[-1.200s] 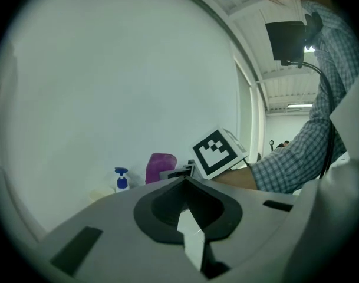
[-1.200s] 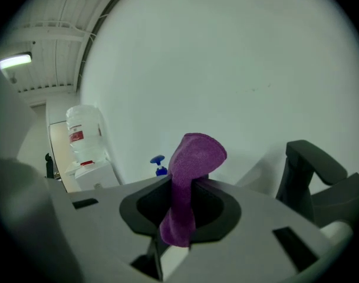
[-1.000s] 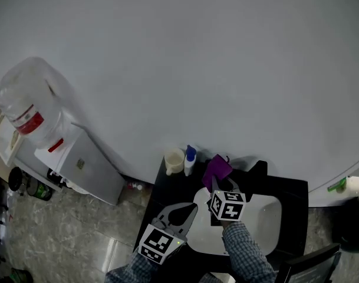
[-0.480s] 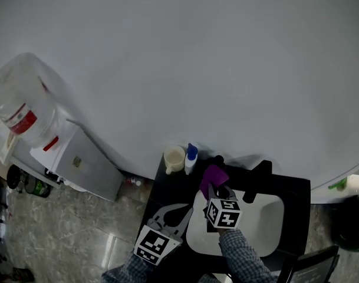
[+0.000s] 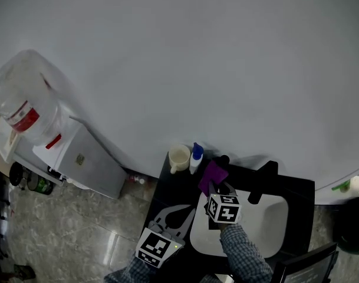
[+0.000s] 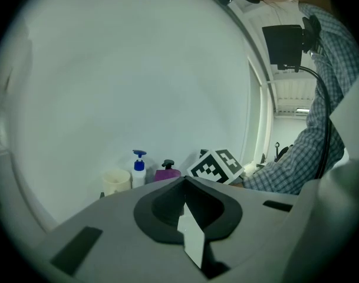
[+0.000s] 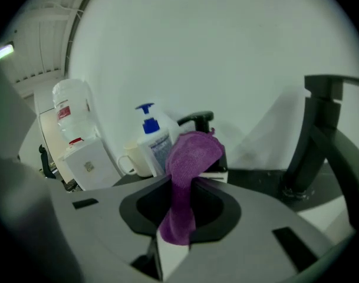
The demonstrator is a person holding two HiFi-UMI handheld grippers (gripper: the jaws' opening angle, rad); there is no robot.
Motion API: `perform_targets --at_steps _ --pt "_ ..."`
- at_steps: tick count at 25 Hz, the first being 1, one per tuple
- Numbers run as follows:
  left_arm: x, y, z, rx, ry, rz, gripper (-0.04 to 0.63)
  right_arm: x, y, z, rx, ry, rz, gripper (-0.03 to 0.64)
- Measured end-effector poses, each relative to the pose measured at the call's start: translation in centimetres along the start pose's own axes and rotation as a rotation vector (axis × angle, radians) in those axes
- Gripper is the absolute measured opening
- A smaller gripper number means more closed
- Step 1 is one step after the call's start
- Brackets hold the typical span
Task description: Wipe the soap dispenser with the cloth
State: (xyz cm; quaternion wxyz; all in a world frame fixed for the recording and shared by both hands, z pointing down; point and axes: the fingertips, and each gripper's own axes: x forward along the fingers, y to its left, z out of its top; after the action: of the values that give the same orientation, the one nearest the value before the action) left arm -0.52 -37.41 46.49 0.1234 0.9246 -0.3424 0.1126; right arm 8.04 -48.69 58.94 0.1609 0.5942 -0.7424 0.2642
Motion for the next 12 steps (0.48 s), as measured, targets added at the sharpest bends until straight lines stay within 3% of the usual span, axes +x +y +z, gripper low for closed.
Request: perform_targets --at_steps 7,12 --pt "0.1 0.4 -0.3 -0.019 -0.008 0.005 0.002 -0.6 -4.4 -3.1 0.112 0.068 -0.109 0.083" --pt "0.9 -0.2 0.6 -0.003 -0.020 -0.019 0.002 -4.2 -1.8 1.2 0.065 -0.035 -0.028 0.083"
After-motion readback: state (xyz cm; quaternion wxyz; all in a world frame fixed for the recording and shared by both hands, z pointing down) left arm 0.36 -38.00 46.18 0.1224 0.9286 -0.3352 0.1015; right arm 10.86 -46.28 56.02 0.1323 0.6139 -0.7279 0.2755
